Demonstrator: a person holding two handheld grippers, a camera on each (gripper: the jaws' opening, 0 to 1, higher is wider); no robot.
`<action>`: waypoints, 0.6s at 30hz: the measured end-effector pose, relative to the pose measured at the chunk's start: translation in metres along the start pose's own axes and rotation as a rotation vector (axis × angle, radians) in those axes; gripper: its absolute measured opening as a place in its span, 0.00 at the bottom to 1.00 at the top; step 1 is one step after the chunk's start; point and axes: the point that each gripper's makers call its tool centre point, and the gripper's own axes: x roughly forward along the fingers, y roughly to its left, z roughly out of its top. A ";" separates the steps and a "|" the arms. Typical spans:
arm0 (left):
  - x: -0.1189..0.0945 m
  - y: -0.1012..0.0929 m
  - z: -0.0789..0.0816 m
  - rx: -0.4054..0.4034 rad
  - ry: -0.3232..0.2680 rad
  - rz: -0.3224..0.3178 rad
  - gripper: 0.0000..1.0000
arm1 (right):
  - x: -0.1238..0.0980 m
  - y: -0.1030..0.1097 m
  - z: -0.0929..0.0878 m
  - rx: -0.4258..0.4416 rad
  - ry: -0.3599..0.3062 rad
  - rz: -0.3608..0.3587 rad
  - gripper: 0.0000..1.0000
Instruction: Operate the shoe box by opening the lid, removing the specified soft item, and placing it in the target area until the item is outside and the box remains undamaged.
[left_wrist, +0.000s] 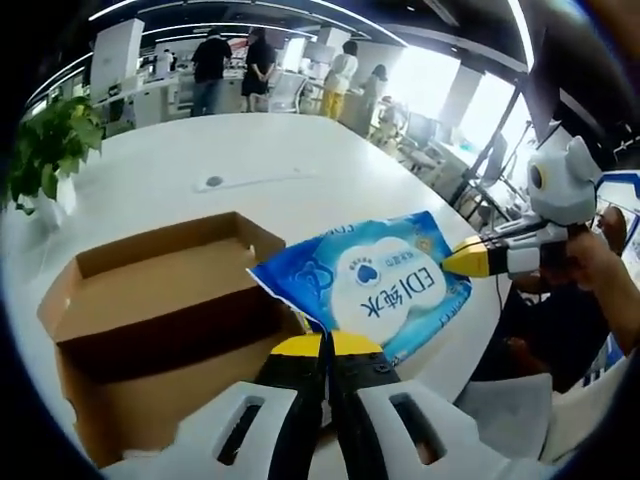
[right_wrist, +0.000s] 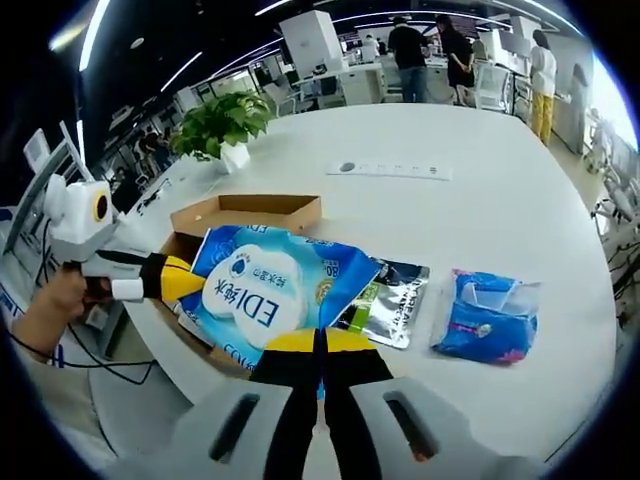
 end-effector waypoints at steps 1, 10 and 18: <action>0.001 -0.001 0.001 -0.001 0.001 -0.002 0.00 | 0.000 -0.002 0.000 0.002 0.000 -0.003 0.00; 0.018 -0.004 0.010 0.000 0.001 -0.017 0.00 | 0.002 -0.019 0.004 0.019 -0.002 -0.018 0.00; 0.037 -0.006 0.017 -0.007 0.000 -0.024 0.00 | 0.011 -0.039 0.009 0.027 0.001 -0.034 0.00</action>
